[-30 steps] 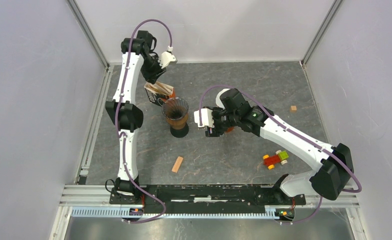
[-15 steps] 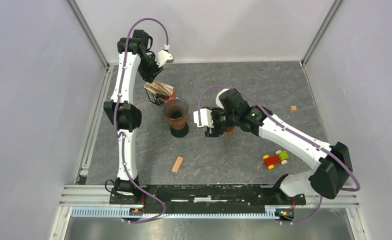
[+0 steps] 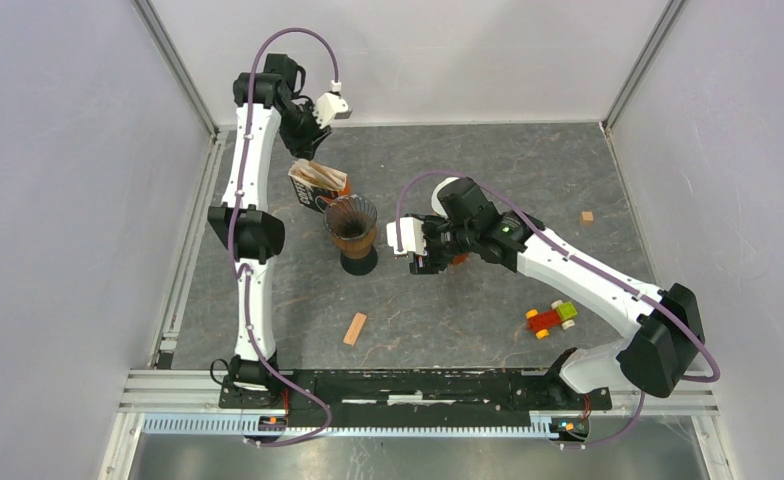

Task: Place the coffee filter in the dripper
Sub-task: Pick up the coffee filter from the coffee filter holder.

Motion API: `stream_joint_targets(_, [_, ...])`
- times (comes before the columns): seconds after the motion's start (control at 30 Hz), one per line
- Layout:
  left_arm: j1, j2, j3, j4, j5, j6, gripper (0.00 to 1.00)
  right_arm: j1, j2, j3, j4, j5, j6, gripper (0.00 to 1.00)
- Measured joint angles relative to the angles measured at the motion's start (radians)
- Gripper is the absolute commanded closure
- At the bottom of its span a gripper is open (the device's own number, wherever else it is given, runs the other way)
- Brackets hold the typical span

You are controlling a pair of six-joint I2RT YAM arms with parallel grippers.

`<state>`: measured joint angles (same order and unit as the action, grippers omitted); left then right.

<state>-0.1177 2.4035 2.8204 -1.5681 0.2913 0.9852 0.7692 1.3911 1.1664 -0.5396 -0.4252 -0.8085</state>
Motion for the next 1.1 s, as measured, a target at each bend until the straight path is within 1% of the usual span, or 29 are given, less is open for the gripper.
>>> stream_joint_targets(0.5, [-0.005, 0.014, -0.029, -0.001, -0.001, 0.0, 0.61, 0.0, 0.0, 0.0, 0.0, 0.0, 0.0, 0.33])
stream_joint_targets(0.73, [-0.005, 0.048, -0.023, -0.001, -0.003, 0.0, 0.64, 0.0, 0.0, 0.0, 0.0, 0.0, 0.0, 0.33])
stream_joint_targets(0.9, [-0.005, 0.059, -0.017, -0.001, -0.005, 0.0, 0.67, 0.0, 0.0, 0.0, 0.0, 0.0, 0.0, 0.33])
stream_joint_targets(1.1, [-0.005, 0.059, -0.011, -0.001, -0.005, 0.0, 0.69, 0.0, 0.0, 0.0, 0.0, 0.0, 0.0, 0.33])
